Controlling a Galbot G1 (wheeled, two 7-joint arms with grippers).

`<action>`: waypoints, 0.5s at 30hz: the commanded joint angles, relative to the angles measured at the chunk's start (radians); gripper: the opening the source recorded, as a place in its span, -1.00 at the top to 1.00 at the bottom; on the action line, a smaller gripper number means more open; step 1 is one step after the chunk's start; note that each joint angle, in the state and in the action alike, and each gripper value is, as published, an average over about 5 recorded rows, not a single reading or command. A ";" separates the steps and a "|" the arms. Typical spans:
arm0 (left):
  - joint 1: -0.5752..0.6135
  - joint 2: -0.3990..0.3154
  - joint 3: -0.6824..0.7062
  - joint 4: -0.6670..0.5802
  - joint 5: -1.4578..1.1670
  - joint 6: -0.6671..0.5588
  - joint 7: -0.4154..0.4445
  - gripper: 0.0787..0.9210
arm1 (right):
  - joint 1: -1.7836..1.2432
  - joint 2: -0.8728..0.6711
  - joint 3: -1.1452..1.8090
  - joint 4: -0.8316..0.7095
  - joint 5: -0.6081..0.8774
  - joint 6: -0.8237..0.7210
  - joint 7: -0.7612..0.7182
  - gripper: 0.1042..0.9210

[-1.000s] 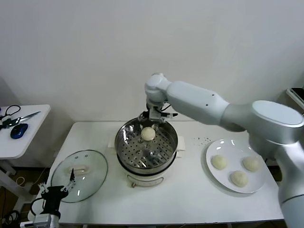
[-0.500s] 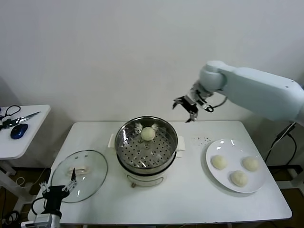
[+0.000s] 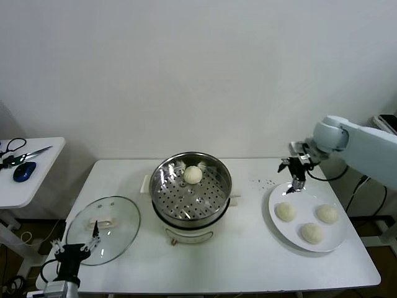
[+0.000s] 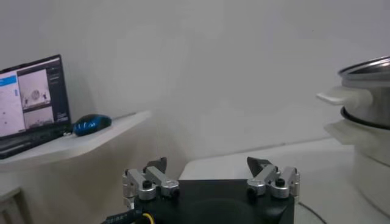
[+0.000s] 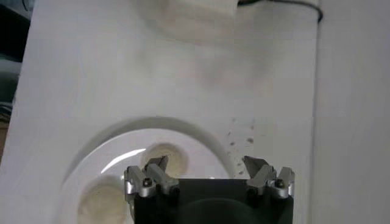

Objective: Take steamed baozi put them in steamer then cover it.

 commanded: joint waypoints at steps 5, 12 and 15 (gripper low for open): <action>0.000 -0.006 -0.002 0.002 0.009 0.004 0.000 -0.77 | -0.278 0.045 0.190 -0.170 -0.112 0.007 -0.016 -0.76; 0.003 -0.010 -0.003 0.007 0.013 0.002 -0.001 -0.77 | -0.297 0.090 0.202 -0.212 -0.127 0.024 -0.014 -0.76; 0.006 -0.011 -0.004 0.010 0.013 0.000 -0.001 -0.77 | -0.298 0.109 0.208 -0.234 -0.133 0.036 -0.014 -0.76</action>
